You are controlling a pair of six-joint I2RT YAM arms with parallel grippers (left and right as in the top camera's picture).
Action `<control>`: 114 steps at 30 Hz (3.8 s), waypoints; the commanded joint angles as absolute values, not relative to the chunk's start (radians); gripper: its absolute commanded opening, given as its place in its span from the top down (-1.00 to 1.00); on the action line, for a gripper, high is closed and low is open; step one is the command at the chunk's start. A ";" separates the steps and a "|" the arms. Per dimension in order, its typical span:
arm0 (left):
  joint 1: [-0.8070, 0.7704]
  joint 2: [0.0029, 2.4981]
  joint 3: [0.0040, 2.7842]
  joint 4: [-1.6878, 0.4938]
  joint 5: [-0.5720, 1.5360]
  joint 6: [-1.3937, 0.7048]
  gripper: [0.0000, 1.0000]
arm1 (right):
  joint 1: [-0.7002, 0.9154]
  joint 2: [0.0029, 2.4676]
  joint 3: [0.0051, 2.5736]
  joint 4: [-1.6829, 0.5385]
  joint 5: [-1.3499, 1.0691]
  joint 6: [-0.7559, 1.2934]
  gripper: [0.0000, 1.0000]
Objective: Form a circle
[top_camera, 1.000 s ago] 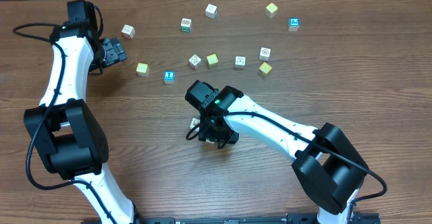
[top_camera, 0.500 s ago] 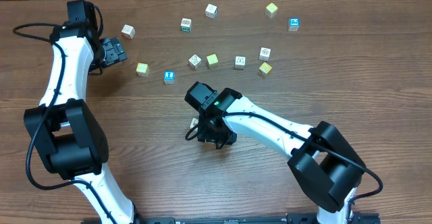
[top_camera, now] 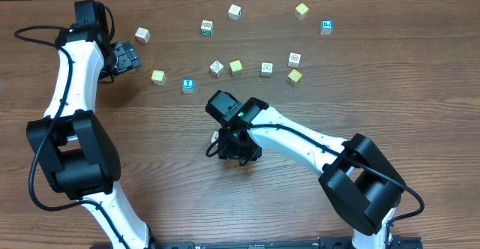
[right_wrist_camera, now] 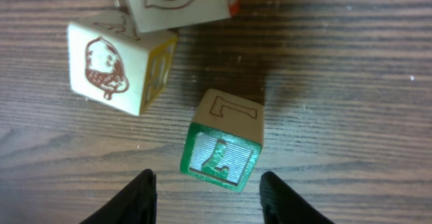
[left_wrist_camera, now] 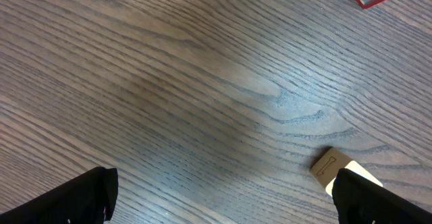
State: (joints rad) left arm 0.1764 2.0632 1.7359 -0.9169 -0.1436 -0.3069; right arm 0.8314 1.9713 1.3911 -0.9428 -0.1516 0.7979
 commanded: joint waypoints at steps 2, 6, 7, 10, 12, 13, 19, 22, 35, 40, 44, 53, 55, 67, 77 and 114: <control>0.170 2.053 1.729 -0.915 -0.149 -0.299 -0.99 | 0.813 1.981 1.383 -0.939 -0.158 0.785 0.03; 0.170 2.053 1.729 -0.915 -0.149 -0.299 -0.99 | 0.804 1.998 1.382 -0.943 -0.159 0.789 0.12; 0.170 2.053 1.729 -0.915 -0.149 -0.299 -0.99 | 0.804 2.005 1.382 -0.944 -0.160 0.793 0.14; 0.170 2.053 1.729 -0.915 -0.149 -0.299 -0.99 | 0.802 2.010 1.382 -0.943 -0.167 0.793 0.28; 0.170 2.053 1.729 -0.915 -0.149 -0.299 -0.99 | 0.802 2.010 1.382 -0.942 -0.167 0.796 0.35; 0.170 2.053 1.729 -0.915 -0.149 -0.299 -0.99 | 0.801 2.010 1.382 -0.942 -0.167 0.796 0.37; 0.170 2.053 1.729 -0.915 -0.149 -0.299 -0.99 | 0.801 2.010 1.383 -0.939 -0.182 0.779 0.47; 0.170 2.053 1.729 -0.915 -0.149 -0.299 -0.99 | 0.800 2.010 1.386 -0.940 -0.186 0.775 0.47; 0.170 2.053 1.729 -0.915 -0.149 -0.299 -0.99 | 0.742 2.010 1.407 -0.940 -0.220 0.610 0.47; 0.170 2.053 1.729 -0.915 -0.149 -0.299 -0.99 | 0.739 2.010 1.407 -0.930 -0.238 0.585 0.47; 0.170 2.053 1.729 -0.915 -0.149 -0.299 -0.99 | 0.744 2.010 1.407 -0.928 -0.241 0.567 0.48; 0.170 2.053 1.729 -0.915 -0.149 -0.299 -0.99 | 0.746 2.010 1.407 -0.928 -0.276 0.514 0.48; 0.170 2.053 1.729 -0.915 -0.149 -0.299 -0.99 | 0.746 2.010 1.407 -0.928 -0.276 0.514 0.48; 0.170 2.053 1.729 -0.915 -0.149 -0.299 -0.99 | 0.755 2.010 1.407 -0.926 -0.290 0.479 0.48; 0.170 2.053 1.729 -0.915 -0.149 -0.299 -0.99 | 0.771 2.010 1.407 -0.928 -0.260 0.501 0.53; 0.170 2.053 1.729 -0.915 -0.149 -0.299 -0.99 | 0.773 2.010 1.407 -0.908 -0.264 0.499 0.38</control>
State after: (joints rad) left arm 0.1764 2.0632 1.7355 -0.9169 -0.1436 -0.3065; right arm 0.7685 2.0022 1.3907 -0.9115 -0.2695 0.4976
